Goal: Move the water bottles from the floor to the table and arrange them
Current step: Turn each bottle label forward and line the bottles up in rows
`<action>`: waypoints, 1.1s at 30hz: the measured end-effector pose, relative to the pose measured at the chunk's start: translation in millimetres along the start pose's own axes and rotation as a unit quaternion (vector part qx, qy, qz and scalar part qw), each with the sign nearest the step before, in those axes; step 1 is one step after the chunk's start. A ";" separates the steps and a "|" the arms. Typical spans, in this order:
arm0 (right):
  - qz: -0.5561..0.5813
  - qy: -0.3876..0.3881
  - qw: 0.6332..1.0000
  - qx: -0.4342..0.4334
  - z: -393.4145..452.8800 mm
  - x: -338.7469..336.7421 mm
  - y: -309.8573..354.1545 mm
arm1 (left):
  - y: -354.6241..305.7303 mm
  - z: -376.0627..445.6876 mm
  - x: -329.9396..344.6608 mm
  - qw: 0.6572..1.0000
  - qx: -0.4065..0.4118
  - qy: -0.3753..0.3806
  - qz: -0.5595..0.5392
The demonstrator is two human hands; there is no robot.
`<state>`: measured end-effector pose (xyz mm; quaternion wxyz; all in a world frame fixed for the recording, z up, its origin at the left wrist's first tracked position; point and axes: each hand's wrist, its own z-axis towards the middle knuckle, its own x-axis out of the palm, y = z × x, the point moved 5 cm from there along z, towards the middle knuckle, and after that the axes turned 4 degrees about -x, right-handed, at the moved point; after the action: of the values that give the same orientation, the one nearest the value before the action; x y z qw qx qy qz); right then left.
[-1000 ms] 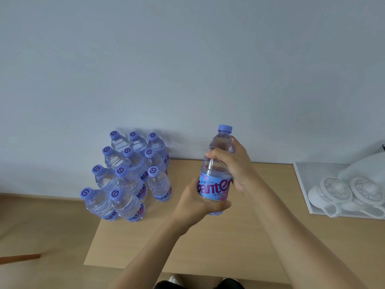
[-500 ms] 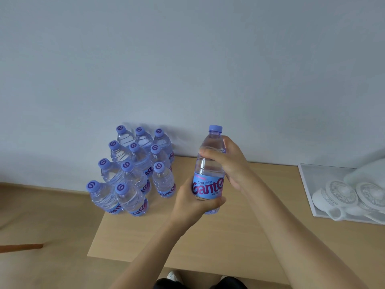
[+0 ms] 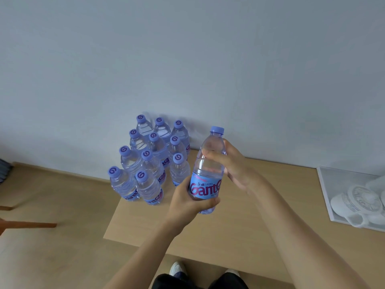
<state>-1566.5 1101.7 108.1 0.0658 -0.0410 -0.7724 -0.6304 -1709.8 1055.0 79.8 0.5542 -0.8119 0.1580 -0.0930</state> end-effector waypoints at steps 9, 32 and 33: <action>0.016 0.003 1.000 0.020 4.4 36.1 -26.4 | 35.8 -2.4 -37.1 1.000 -0.027 -0.004 0.006; -0.179 -0.060 0.982 0.013 -0.1 77.7 -116.6 | 125.5 52.5 -88.7 0.988 -0.019 -0.057 0.141; -0.183 -0.066 0.981 0.008 -0.3 77.7 -118.4 | 125.3 53.6 -86.9 0.989 -0.016 -0.057 0.138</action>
<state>-1660.6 1075.9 5.4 -0.1013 0.0604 -0.7744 -0.6216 -1792.6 1090.9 -54.4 0.5568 -0.7952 0.2377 0.0332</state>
